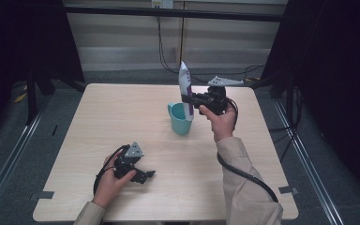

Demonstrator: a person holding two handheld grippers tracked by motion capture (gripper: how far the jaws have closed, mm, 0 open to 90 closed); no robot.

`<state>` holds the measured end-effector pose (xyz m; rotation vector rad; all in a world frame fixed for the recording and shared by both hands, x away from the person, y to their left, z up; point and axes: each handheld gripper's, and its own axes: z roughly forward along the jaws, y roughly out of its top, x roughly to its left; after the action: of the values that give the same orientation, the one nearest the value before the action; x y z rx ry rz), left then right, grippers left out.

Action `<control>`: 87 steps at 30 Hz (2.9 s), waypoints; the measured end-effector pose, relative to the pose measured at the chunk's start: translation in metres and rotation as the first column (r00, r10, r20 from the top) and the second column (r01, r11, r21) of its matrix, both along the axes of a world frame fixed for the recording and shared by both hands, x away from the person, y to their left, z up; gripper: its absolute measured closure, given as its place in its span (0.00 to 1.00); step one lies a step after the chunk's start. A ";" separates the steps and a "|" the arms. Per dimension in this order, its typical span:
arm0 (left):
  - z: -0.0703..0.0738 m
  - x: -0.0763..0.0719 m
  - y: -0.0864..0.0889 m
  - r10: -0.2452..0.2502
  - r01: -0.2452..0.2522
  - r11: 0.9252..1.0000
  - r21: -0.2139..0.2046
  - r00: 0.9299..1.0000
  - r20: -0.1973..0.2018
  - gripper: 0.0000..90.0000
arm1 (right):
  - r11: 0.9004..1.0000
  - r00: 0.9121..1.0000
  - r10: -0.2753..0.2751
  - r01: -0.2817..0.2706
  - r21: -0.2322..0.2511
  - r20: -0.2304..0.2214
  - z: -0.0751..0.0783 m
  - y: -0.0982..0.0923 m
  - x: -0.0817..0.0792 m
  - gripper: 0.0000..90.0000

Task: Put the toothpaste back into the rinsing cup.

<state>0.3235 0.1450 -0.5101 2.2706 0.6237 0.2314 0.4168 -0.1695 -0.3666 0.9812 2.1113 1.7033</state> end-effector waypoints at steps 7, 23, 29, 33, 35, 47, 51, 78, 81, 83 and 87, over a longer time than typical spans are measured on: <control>0.000 0.000 0.000 0.000 0.000 1.000 0.000 1.000 0.000 0.07 | 1.000 1.000 -0.010 0.010 0.006 -0.001 -0.004 0.003 0.008 0.83; 0.000 0.000 0.000 -0.004 0.004 1.000 -0.008 1.000 -0.004 0.07 | 0.999 0.999 -0.039 0.039 0.003 -0.012 -0.014 0.008 0.022 0.83; 0.000 0.000 0.000 -0.007 0.007 1.000 -0.006 1.000 -0.004 0.07 | 0.999 0.999 -0.052 0.052 0.009 -0.007 -0.018 0.011 0.026 0.83; 0.000 0.000 0.000 -0.007 0.007 1.000 -0.006 1.000 -0.004 0.07 | 0.998 0.998 -0.061 0.061 -0.001 -0.006 -0.021 0.012 0.030 0.83; 0.000 0.000 0.000 -0.007 0.007 1.000 -0.006 1.000 -0.004 0.07 | 0.998 0.998 -0.063 0.063 -0.004 -0.004 -0.022 0.012 0.030 0.83; 0.000 0.000 0.000 -0.010 0.010 1.000 -0.004 1.000 -0.005 0.07 | 0.996 0.996 -0.086 0.086 -0.019 -0.003 -0.032 0.015 0.036 0.82; 0.000 0.000 0.000 -0.011 0.011 1.000 -0.003 1.000 -0.005 0.07 | 0.995 0.996 -0.093 0.092 -0.024 -0.004 -0.036 0.015 0.037 0.82; 0.000 -0.002 0.000 -0.013 0.013 1.000 -0.003 1.000 -0.004 0.08 | 0.991 0.993 -0.116 0.115 -0.069 -0.017 -0.061 0.017 0.037 0.82; 0.000 -0.002 0.000 -0.013 0.013 1.000 -0.004 1.000 -0.005 0.07 | 0.991 0.993 -0.115 0.114 -0.068 -0.017 -0.063 0.017 0.037 0.82; 0.000 -0.002 0.000 -0.015 0.015 1.000 -0.005 1.000 -0.003 0.07 | 0.991 0.993 -0.115 0.114 -0.069 -0.017 -0.064 0.017 0.036 0.82; 0.000 -0.002 0.000 -0.019 0.019 1.000 -0.003 1.000 -0.002 0.07 | 0.990 0.993 -0.113 0.110 -0.083 -0.027 -0.068 0.019 0.036 0.81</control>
<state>0.3217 0.1448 -0.5103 2.2727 0.6032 0.2186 0.4525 -0.1501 -0.4350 1.0868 2.0852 1.5470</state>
